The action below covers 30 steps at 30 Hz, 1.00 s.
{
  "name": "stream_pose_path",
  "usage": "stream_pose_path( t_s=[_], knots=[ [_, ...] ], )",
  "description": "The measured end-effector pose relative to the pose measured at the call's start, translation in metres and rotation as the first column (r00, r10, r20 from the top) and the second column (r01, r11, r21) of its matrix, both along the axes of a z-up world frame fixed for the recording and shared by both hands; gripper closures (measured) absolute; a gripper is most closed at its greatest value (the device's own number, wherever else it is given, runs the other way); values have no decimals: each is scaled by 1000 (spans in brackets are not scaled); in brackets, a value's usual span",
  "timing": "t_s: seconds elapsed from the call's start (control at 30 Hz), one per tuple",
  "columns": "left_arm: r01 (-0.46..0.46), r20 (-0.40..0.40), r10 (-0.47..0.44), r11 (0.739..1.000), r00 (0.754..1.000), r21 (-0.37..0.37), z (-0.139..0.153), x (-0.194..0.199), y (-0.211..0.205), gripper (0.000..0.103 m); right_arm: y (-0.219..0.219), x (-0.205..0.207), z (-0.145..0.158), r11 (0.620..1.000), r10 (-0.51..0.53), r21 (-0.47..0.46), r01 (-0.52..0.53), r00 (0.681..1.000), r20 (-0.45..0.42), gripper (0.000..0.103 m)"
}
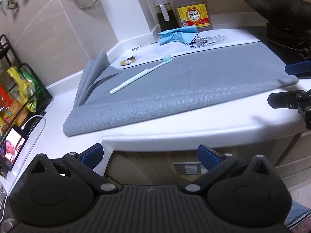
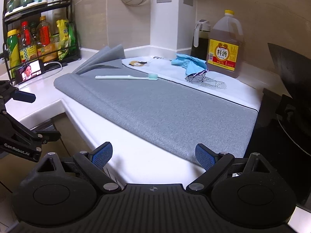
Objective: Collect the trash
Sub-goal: 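Move both tools up toward the grey mat on the counter, then grasp the blue glove with the right tool and lift it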
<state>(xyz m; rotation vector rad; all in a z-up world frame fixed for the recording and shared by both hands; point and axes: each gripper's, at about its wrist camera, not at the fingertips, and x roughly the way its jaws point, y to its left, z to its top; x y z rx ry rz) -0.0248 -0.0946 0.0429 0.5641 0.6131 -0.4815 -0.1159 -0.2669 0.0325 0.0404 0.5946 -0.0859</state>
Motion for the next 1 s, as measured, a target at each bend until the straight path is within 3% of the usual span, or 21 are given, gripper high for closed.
stream_pose_path(
  t_s=[0.23, 0.43, 0.7, 0.83, 1.0],
  knots=[
    [49, 2, -49, 998, 999, -50, 9, 38, -10, 0, -20, 22, 14, 999, -50, 1, 50, 997, 51, 10],
    [121, 48, -121, 993, 992, -2, 3, 75, -21, 0, -49, 65, 25, 986, -167, 21, 166, 981, 97, 6],
    [180, -61, -181, 983, 982, -19, 0, 137, -52, 0, -81, 154, 19, 945, -326, 30, 325, 939, 113, 3],
    [184, -77, -187, 982, 979, -38, -2, 174, -65, 0, -91, 208, 18, 943, -333, 9, 333, 939, 90, 3],
    [153, -114, -160, 986, 980, -73, -9, 214, -75, 0, -90, 265, 19, 952, -274, -110, 284, 957, 98, 2]
  ],
)
